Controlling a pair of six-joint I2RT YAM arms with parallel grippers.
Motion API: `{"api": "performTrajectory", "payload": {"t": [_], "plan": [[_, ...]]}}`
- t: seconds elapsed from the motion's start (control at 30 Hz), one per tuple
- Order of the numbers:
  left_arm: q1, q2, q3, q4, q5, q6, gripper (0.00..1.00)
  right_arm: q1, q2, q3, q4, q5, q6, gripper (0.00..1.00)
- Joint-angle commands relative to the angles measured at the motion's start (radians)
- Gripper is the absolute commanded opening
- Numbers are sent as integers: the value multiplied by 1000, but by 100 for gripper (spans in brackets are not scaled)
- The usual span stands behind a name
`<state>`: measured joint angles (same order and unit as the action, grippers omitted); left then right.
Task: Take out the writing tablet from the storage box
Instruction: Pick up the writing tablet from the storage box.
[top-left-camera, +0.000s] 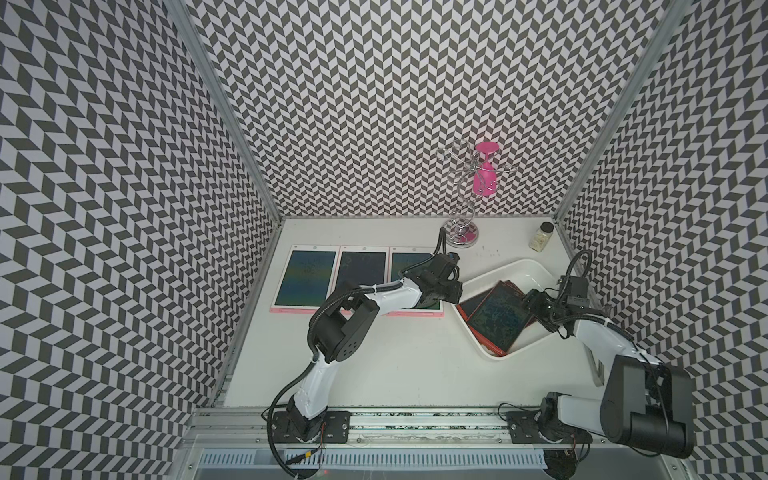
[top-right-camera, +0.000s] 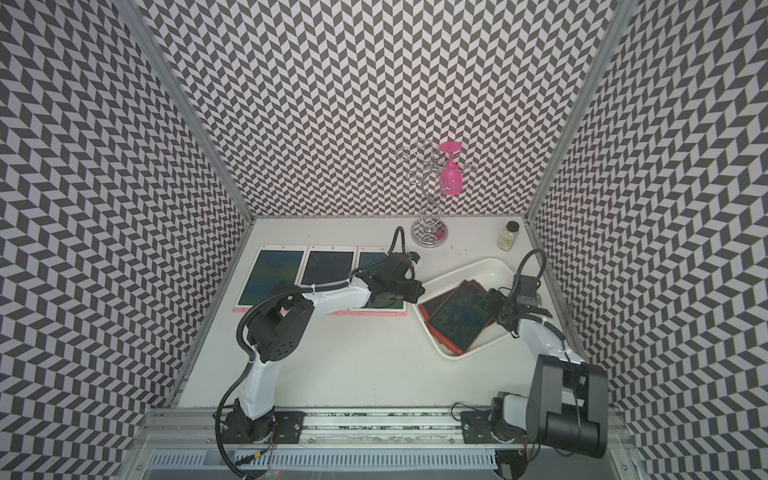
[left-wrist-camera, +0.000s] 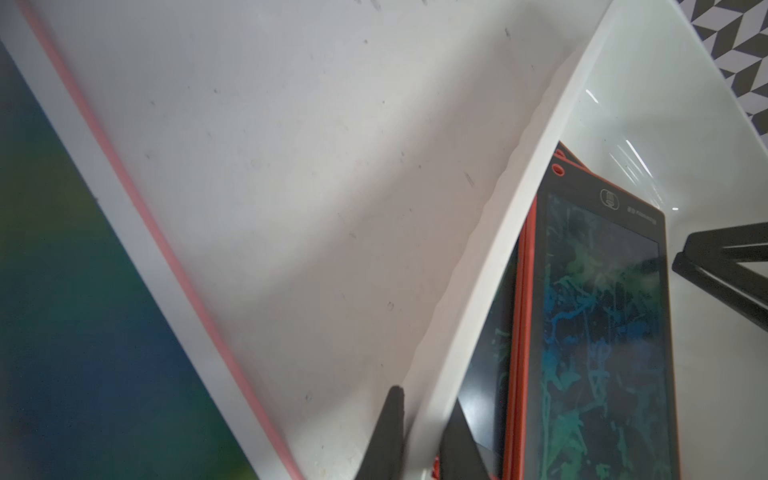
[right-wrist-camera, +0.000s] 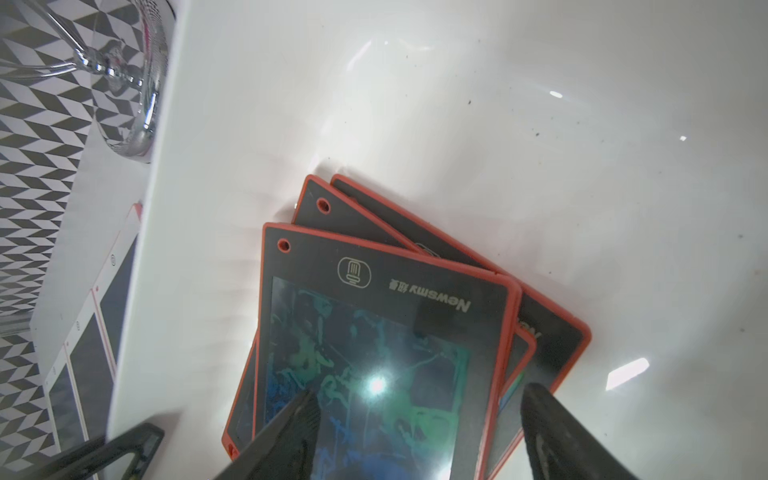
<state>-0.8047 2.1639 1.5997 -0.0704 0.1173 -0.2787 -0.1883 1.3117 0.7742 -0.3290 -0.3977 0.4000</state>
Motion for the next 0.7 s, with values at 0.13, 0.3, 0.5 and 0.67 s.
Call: {"api": "performTrajectory", "payload": {"t": [0.13,0.3,0.5,0.67], "plan": [[4,45,77,-4,30,43,47,-17,-32,-82,19,-5,14,78],[-12,68,80,-17,48,48,47,-21,-37,-149,58,20,52,77],[-14,92,72,-28,50,51,44,-29,-54,-158,37,92,71,78],[-14,103,72,-48,50,50,25,-33,-49,-149,15,137,82,78]]}}
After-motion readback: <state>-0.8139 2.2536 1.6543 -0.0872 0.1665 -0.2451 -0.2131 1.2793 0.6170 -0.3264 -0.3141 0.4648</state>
